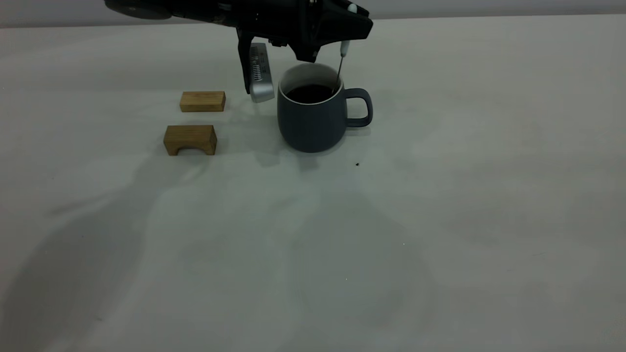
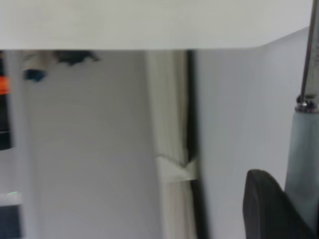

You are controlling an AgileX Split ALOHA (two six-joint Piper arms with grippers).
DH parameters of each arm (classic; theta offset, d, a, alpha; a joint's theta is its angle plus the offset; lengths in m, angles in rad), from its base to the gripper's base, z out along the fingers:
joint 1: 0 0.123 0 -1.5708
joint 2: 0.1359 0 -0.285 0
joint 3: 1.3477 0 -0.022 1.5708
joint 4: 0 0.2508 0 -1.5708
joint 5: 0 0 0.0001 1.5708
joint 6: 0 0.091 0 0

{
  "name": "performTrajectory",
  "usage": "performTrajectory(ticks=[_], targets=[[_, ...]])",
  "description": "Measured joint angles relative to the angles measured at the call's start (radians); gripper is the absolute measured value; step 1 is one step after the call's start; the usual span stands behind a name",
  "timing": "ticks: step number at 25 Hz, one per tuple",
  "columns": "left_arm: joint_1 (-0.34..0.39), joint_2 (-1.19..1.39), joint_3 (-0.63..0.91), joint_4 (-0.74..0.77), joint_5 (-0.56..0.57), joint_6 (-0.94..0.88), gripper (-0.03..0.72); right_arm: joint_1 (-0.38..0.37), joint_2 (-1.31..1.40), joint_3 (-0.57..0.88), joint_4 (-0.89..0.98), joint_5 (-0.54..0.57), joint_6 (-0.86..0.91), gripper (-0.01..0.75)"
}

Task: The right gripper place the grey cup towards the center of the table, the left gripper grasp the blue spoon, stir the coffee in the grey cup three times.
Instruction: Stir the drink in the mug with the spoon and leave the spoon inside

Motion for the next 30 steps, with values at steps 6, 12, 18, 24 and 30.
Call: performTrajectory(ticks=[6,12,18,24,30], targets=[[0.048,0.001,0.0,0.15,0.053,-0.091,0.149,0.0,0.0,0.0,0.0,0.0,-0.001,0.535],[0.081,0.001,0.0,0.139,0.01,-0.134,0.149,0.0,0.0,0.0,0.0,0.0,-0.001,0.535],[0.061,0.002,0.0,0.008,-0.063,-0.107,0.149,0.0,0.0,0.0,0.0,0.0,0.0,0.535],[0.01,0.002,0.0,-0.035,-0.055,-0.068,0.148,0.0,0.0,0.0,0.0,0.0,0.0,0.535],[0.01,0.003,0.0,0.055,0.038,-0.067,0.148,0.0,0.0,0.0,0.0,0.0,-0.001,0.535]])
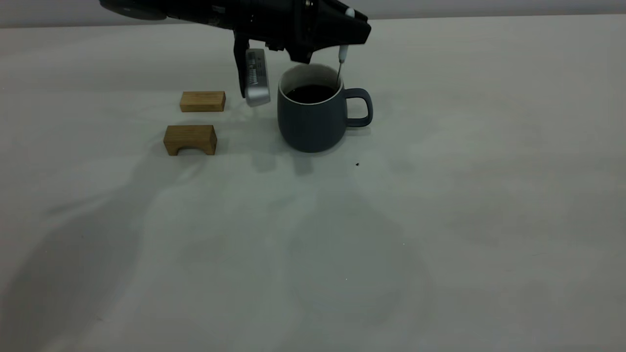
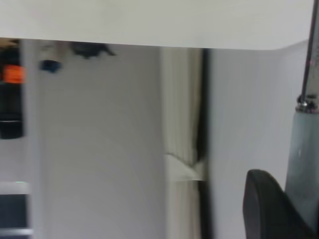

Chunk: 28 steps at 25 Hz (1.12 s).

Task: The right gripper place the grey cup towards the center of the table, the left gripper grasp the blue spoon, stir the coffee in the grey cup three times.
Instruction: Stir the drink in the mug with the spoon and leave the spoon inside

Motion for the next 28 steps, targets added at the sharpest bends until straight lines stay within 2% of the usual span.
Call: performTrajectory(ticks=[5,8,13,16,19,23,28], targets=[[0.038,0.0,0.0,0.107,0.032,-0.026,0.148,0.0,0.0,0.0,0.0,0.0,0.0,0.535],[0.073,0.0,0.0,0.112,0.013,-0.047,0.148,0.0,0.0,0.0,0.0,0.0,0.0,0.535],[0.082,0.003,0.0,0.015,-0.088,-0.05,0.148,0.0,0.0,0.0,0.0,0.0,0.0,0.535],[0.057,0.012,0.0,-0.075,-0.092,-0.05,0.148,0.0,0.0,0.0,0.0,0.0,0.0,0.535],[0.023,0.026,0.0,-0.1,-0.066,-0.05,0.148,0.0,0.0,0.0,0.0,0.0,0.0,0.535],[0.006,0.038,0.0,-0.033,-0.013,-0.05,0.148,0.0,0.0,0.0,0.0,0.0,0.0,0.535],[0.036,0.036,-0.004,0.11,0.03,-0.048,0.147,0.0,0.0,0.0,0.0,0.0,0.0,0.535]])
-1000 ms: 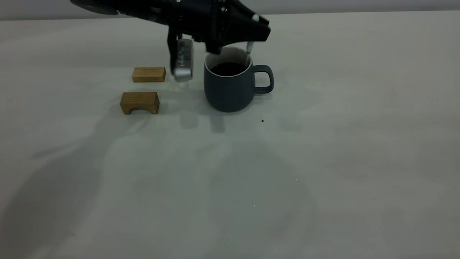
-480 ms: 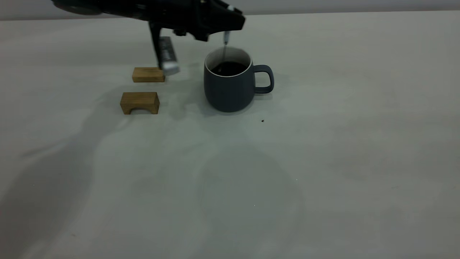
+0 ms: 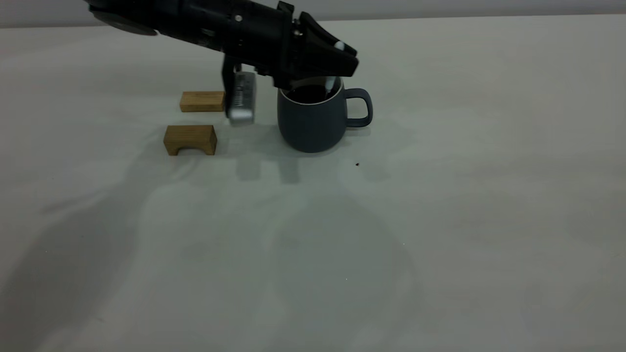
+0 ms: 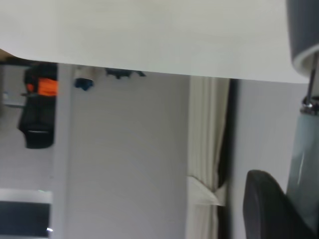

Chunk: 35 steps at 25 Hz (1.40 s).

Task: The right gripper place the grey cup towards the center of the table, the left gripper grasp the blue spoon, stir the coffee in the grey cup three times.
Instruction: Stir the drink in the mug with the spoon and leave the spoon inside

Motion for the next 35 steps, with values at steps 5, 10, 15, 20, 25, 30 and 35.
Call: performTrajectory(ticks=[5,10,15,20,25,30,35], targets=[[0.041,-0.001,-0.004,0.051,0.035,-0.002,0.142,0.0,0.0,0.0,0.0,0.0,0.0,0.535],[0.047,-0.001,-0.004,0.059,0.039,-0.006,0.123,0.0,0.0,0.0,0.0,0.0,0.0,0.535],[0.047,-0.001,-0.004,0.059,0.038,-0.025,0.122,0.0,0.0,0.0,0.0,0.0,0.0,0.535],[0.059,0.001,-0.004,0.083,0.058,-0.094,0.21,0.0,0.0,0.0,0.0,0.0,0.0,0.535],[0.082,0.002,-0.004,0.09,0.119,-0.109,0.377,0.0,0.0,0.0,0.0,0.0,0.0,0.535],[0.108,-0.014,-0.004,0.101,0.175,-0.108,0.46,0.0,0.0,0.0,0.0,0.0,0.0,0.535],[0.143,-0.079,-0.004,0.145,0.218,-0.017,0.465,0.0,0.0,0.0,0.0,0.0,0.0,0.535]])
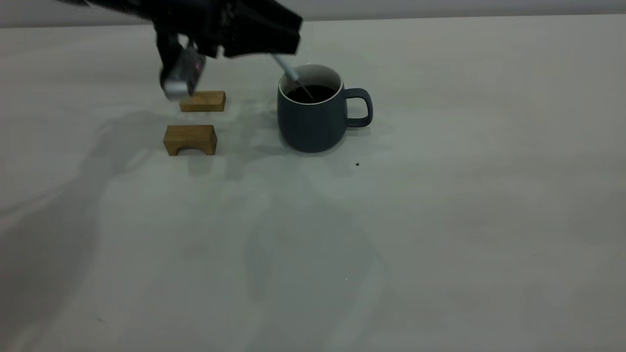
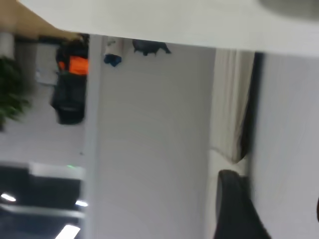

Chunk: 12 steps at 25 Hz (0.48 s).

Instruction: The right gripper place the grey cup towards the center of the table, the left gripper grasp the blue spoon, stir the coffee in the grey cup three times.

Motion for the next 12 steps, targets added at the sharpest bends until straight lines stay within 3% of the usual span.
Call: performTrajectory(ticks=[5,12], targets=[[0.011,-0.119,0.0,0.212,0.022,0.156,0.466,0.0,0.0,0.0,0.0,0.0,0.0,0.535],[0.011,-0.288,0.0,0.463,0.03,0.211,0.465,0.0,0.0,0.0,0.0,0.0,0.0,0.535]])
